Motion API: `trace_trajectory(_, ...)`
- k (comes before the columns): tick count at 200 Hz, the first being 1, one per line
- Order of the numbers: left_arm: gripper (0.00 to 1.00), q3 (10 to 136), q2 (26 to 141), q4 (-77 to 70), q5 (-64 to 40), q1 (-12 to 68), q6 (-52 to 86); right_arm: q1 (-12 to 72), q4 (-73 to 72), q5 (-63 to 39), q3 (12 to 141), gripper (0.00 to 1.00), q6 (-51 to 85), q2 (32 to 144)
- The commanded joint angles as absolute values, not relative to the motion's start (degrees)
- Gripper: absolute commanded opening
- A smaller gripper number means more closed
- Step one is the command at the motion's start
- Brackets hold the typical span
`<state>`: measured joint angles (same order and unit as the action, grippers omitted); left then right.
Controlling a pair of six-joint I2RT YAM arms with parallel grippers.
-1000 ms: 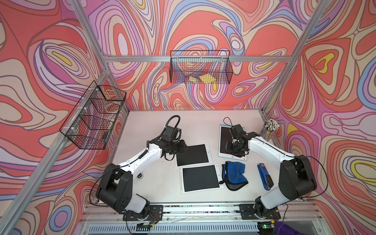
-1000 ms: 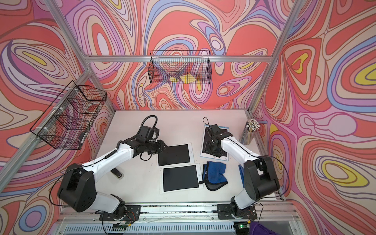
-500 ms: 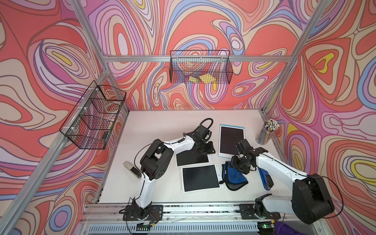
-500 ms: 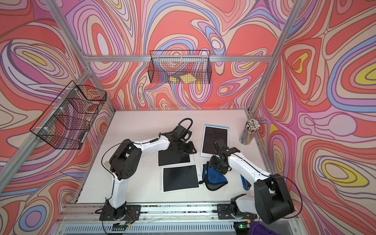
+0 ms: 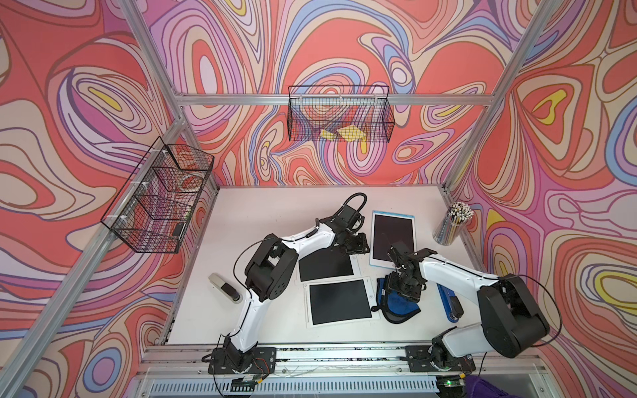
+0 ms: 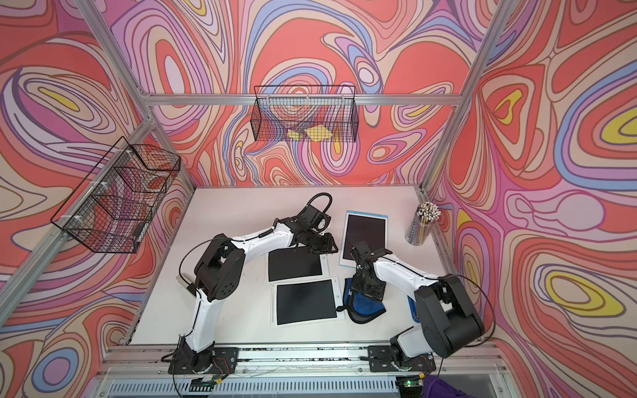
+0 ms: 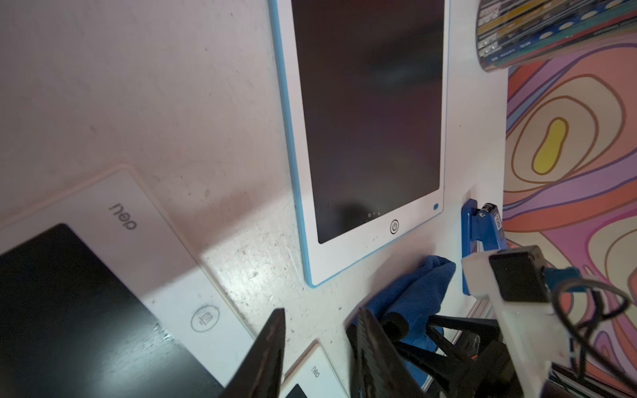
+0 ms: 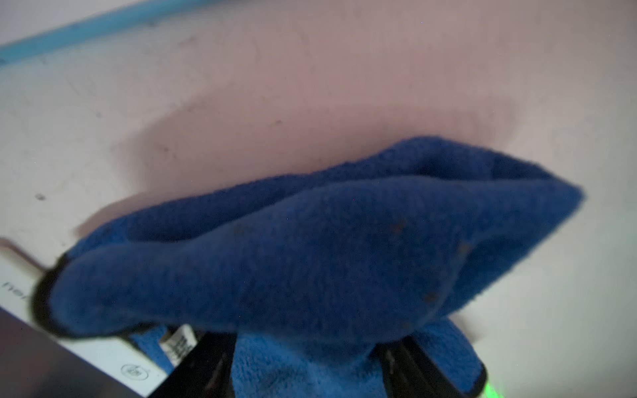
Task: Wipe the drawing tablet
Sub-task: Pick up the cleaning item at the center of the board, then move the drawing tablet to the center of the board.
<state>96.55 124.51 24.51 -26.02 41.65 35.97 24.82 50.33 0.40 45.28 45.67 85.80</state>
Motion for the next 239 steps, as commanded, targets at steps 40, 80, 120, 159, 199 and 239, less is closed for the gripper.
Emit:
trace_trajectory(40,0.41,96.2,123.6,28.4,-22.3,40.5,31.5,27.7,44.3,-5.6,44.3,0.19,47.6,92.8)
trace_trajectory(80,0.41,97.0,124.2,27.4,-25.9,39.6,31.7,23.7,50.6,-3.0,49.0,0.0,45.7,85.1)
trace_trajectory(120,0.42,100.3,126.5,26.9,-28.7,39.6,32.7,10.6,61.2,4.6,61.7,0.0,38.0,79.0)
trace_trajectory(159,0.41,105.0,130.2,26.8,-31.6,39.7,33.5,3.7,60.4,10.8,70.8,0.0,35.8,86.1)
trace_trajectory(199,0.41,109.2,132.7,29.6,-31.8,39.8,32.6,2.3,61.5,23.5,77.3,0.0,35.3,93.0)
trace_trajectory(239,0.41,109.9,133.8,30.7,-30.8,39.8,32.1,2.0,60.5,28.3,77.9,0.0,33.2,100.4)
